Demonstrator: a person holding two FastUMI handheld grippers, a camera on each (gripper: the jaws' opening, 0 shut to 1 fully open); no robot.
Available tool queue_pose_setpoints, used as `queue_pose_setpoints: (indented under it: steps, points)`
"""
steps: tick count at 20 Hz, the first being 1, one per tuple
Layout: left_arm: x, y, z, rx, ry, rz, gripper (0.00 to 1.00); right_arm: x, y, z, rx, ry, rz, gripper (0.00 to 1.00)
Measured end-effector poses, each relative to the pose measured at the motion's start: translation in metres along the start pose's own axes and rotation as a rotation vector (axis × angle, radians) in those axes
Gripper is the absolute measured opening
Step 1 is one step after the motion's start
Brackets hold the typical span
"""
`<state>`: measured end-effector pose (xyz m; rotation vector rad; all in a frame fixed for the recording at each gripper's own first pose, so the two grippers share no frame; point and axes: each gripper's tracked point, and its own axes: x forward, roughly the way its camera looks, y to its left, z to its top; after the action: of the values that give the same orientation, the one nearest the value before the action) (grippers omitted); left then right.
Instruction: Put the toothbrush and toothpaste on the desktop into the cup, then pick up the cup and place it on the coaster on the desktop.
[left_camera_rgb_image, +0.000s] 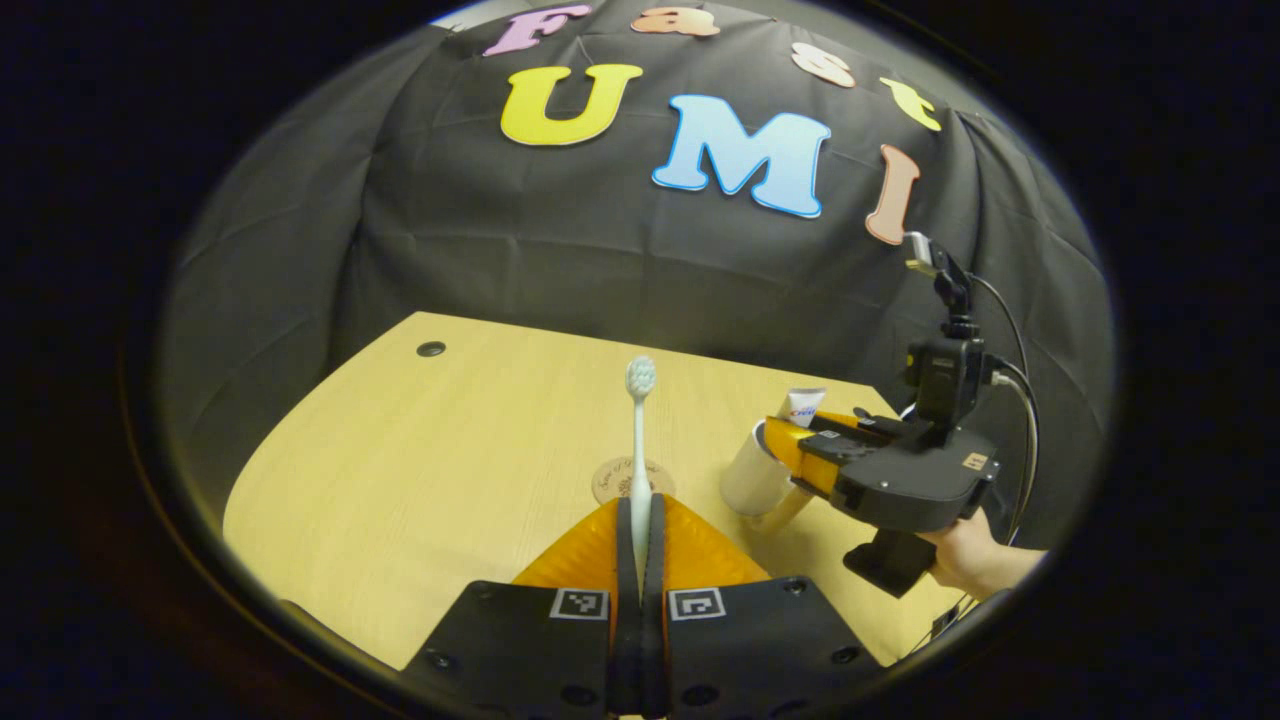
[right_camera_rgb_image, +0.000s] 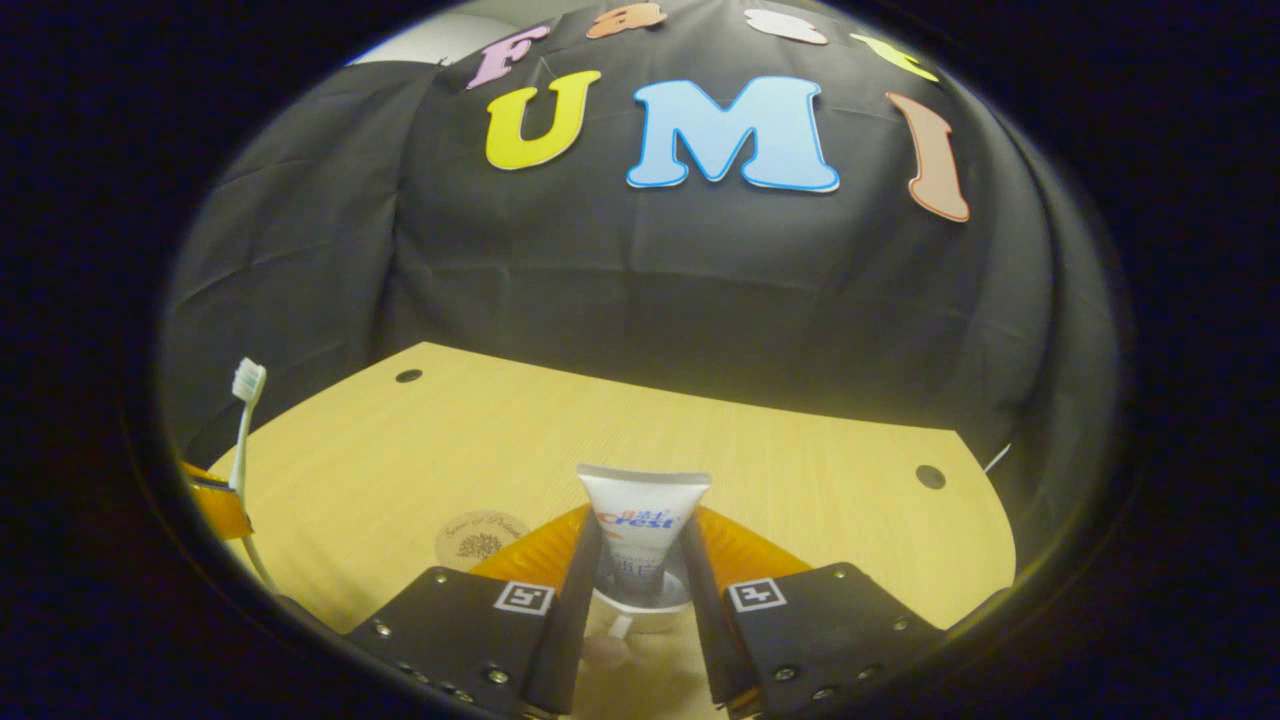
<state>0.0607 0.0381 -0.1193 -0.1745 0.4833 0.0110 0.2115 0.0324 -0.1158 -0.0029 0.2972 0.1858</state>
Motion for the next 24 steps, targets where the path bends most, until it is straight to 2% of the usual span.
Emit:
queue_pose_setpoints:
  steps: [3,5,6,11,17,24]
  points:
    - [0.007,0.0,0.005,0.002,-0.016,-0.018,0.08,-0.015,-0.002,0.012,0.042,-0.022,0.002,0.51]
    - [0.016,-0.001,0.008,0.01,-0.023,-0.035,0.08,-0.023,-0.005,0.035,0.062,-0.112,-0.004,0.94]
    - [0.021,-0.002,0.009,0.019,-0.023,-0.039,0.08,-0.027,-0.011,0.045,0.063,-0.145,-0.024,1.0]
    - [0.04,-0.016,0.023,0.051,-0.05,-0.09,0.08,-0.049,-0.017,0.065,0.14,-0.186,-0.023,0.98]
    - [0.07,-0.047,0.05,0.09,-0.127,-0.196,0.08,-0.088,-0.03,0.089,0.179,-0.261,-0.061,1.0]
    - [0.105,-0.084,0.071,0.059,-0.236,-0.345,0.08,-0.134,-0.041,0.069,0.203,-0.226,-0.114,0.99]
